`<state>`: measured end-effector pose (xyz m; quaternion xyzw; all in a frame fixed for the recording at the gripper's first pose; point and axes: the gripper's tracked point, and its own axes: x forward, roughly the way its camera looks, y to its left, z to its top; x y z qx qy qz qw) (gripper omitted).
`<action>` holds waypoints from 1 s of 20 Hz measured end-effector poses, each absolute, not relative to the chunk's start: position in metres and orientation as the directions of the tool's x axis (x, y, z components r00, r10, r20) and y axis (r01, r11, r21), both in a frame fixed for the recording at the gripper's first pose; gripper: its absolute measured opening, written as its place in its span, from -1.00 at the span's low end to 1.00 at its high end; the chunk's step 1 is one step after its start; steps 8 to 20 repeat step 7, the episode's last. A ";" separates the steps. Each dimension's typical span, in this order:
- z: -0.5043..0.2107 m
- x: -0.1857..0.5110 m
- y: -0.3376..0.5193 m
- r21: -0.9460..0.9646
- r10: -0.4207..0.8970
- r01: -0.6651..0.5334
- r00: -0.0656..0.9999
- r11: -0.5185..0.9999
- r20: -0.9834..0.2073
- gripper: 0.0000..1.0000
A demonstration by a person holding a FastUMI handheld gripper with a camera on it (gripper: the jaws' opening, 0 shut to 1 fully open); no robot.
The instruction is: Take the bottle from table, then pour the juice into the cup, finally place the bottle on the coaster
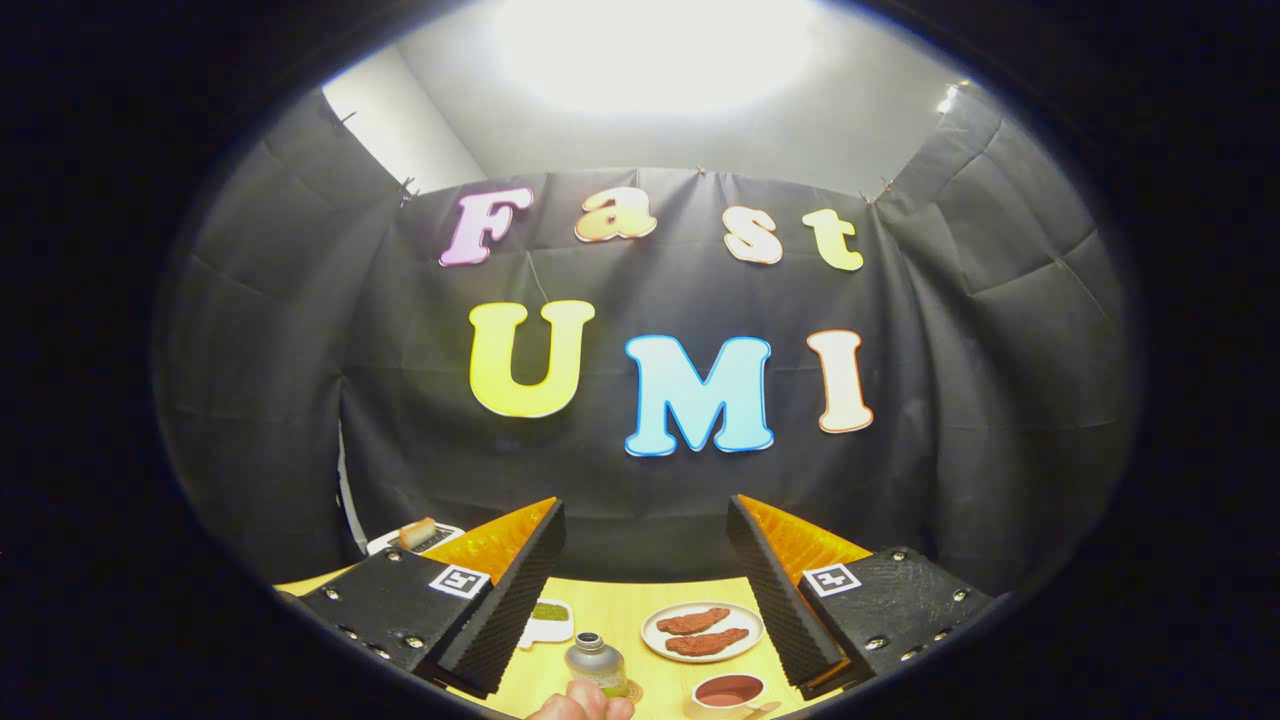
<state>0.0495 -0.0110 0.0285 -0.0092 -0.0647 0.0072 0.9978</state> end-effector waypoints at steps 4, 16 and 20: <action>0.035 0.049 0.000 -0.079 0.064 -0.053 0.988 0.995 0.139 0.97; 0.029 0.053 0.012 -0.109 0.107 -0.094 0.986 0.990 0.125 0.97; 0.029 0.053 0.012 -0.109 0.107 -0.094 0.986 0.990 0.125 0.97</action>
